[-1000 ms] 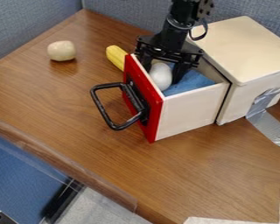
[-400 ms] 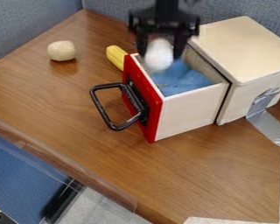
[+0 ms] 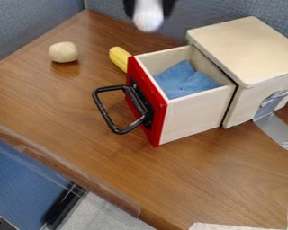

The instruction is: Take egg out of the drawer

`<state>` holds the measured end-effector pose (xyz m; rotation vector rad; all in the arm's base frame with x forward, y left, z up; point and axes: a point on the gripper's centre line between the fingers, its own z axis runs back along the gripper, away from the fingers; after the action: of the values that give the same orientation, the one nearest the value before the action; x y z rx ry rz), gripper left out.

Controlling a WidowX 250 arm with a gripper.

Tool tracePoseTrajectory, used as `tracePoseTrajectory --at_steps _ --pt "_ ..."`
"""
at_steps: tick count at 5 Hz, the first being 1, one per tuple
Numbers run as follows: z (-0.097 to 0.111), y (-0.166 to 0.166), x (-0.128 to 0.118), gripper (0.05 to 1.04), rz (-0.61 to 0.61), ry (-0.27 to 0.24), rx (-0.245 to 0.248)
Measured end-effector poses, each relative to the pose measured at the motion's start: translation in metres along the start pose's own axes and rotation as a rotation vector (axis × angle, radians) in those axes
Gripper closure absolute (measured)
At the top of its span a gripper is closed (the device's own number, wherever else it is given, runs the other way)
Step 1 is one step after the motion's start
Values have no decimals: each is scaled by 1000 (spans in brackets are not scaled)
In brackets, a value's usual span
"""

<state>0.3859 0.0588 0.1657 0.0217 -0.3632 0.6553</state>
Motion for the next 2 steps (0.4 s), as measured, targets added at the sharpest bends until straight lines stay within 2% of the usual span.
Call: tracePoseTrajectory --at_steps 1,2 --pt "-41 27 18 275 43 5 110" --pt "-62 51 25 275 78 8 169"
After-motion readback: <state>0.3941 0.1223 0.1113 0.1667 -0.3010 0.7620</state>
